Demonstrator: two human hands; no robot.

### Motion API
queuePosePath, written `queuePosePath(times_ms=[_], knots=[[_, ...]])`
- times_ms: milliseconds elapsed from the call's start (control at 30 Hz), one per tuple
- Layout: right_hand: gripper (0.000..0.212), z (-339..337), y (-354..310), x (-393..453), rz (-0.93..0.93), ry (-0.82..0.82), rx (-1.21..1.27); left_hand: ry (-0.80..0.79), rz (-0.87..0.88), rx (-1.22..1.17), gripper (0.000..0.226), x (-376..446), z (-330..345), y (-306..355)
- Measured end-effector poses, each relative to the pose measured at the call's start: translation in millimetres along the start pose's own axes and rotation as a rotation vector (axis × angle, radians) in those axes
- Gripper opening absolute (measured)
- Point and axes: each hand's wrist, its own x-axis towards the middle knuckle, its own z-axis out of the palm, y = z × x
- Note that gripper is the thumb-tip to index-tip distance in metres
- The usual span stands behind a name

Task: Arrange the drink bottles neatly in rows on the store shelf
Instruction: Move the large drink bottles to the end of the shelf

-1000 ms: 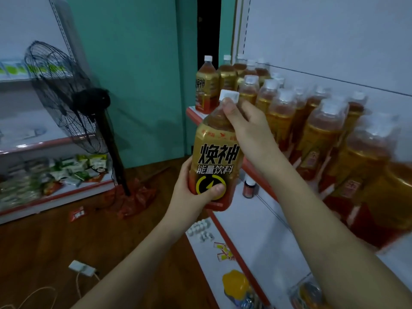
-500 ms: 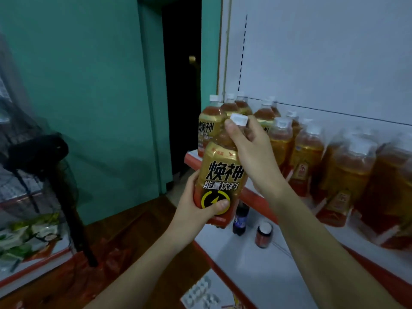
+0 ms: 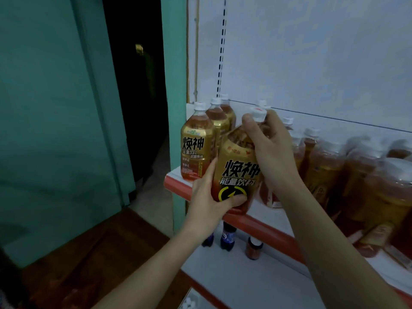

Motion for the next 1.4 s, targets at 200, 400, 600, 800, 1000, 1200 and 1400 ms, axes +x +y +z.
queuePosePath(times_ms=[200, 400, 600, 800, 1000, 1200, 1400], knots=[[0.053, 3, 38, 44, -0.015, 0.049, -0.151, -0.124, 0.038, -0.093, 0.078, 50, 14, -9], [0.028, -3, 70, 65, -0.003, 0.111, -0.314, -0.234, 0.032, -0.055, 0.069, 79, 30, -26], [0.025, 6, 78, 65, -0.083, 0.189, -0.418, -0.291, 0.042, -0.109, 0.071, 88, 26, -35], [0.034, 10, 77, 62, -0.114, 0.227, -0.475, -0.306, 0.047, -0.131, 0.074, 90, 26, -41], [0.048, 18, 71, 49, -0.161, 0.286, -0.545, -0.325, 0.027, -0.105, 0.091, 88, 25, -38], [0.049, 22, 51, 42, -0.013, 0.211, -0.684, -0.296, 0.088, -0.037, 0.095, 82, 22, -41], [0.060, 26, 10, 17, 0.013, 0.183, -0.895, -0.200, 0.169, -0.005, 0.097, 74, 14, -33]])
